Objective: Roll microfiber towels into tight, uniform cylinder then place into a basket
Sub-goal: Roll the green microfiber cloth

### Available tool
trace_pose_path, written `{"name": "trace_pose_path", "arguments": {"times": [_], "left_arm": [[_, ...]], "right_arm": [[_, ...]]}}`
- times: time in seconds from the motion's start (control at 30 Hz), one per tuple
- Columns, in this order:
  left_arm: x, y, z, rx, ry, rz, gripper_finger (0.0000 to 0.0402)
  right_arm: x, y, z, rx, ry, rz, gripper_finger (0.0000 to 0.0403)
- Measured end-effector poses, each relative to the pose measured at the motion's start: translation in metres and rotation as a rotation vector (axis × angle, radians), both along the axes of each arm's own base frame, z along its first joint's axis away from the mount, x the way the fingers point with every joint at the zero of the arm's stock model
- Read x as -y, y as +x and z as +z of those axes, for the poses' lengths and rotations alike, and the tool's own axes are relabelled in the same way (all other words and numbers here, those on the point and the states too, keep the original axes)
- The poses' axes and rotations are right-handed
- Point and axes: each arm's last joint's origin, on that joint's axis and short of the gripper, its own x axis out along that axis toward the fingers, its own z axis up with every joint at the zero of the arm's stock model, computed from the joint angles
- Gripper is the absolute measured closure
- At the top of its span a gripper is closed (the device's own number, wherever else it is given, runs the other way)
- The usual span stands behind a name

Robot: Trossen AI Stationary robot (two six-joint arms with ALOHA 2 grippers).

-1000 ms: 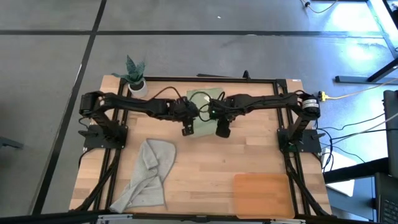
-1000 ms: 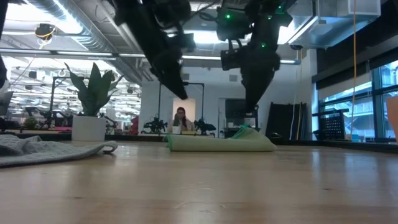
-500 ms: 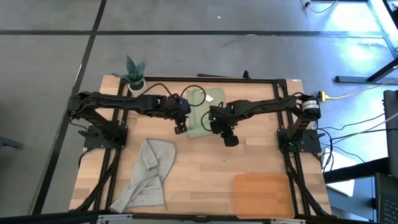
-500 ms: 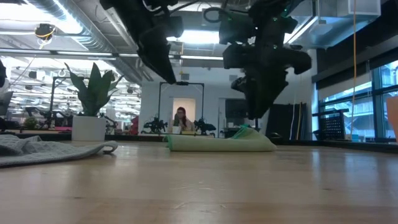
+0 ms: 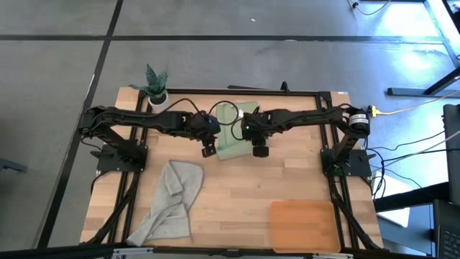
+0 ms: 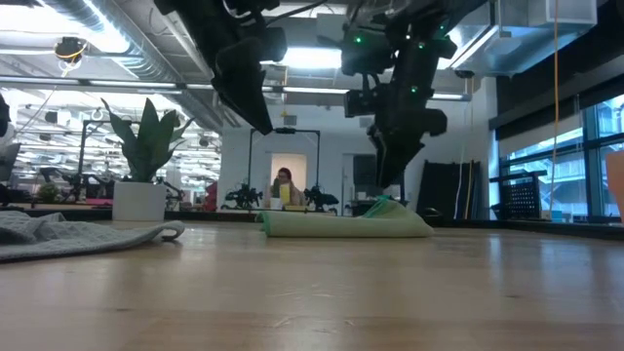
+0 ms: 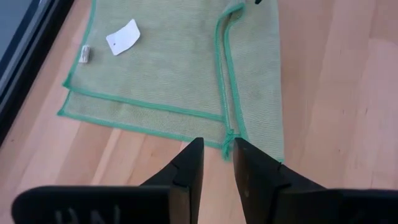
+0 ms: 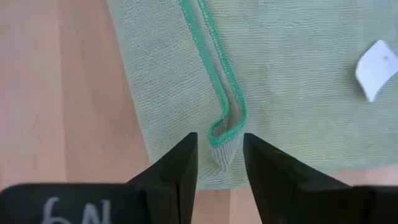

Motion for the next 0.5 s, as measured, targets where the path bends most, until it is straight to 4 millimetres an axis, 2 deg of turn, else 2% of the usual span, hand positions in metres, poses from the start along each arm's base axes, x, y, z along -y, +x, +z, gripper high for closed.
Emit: {"name": "trace_pose_path", "arguments": {"times": [0.1,0.4,0.5], "left_arm": [[0.000,0.000,0.000,0.000,-0.001,0.000,0.0321],[0.000,0.000,0.000,0.001,0.000,0.000,0.0325],[0.000,0.000,0.000,0.001,0.000,0.000,0.0325]], "right_arm": [[0.002,0.000,0.000,0.010,0.048,0.004,0.0273],[0.002,-0.009,-0.021,-0.018,0.037,0.024,0.0273],[0.003,-0.009,-0.022,-0.014,0.012,0.020,0.0273]]}}
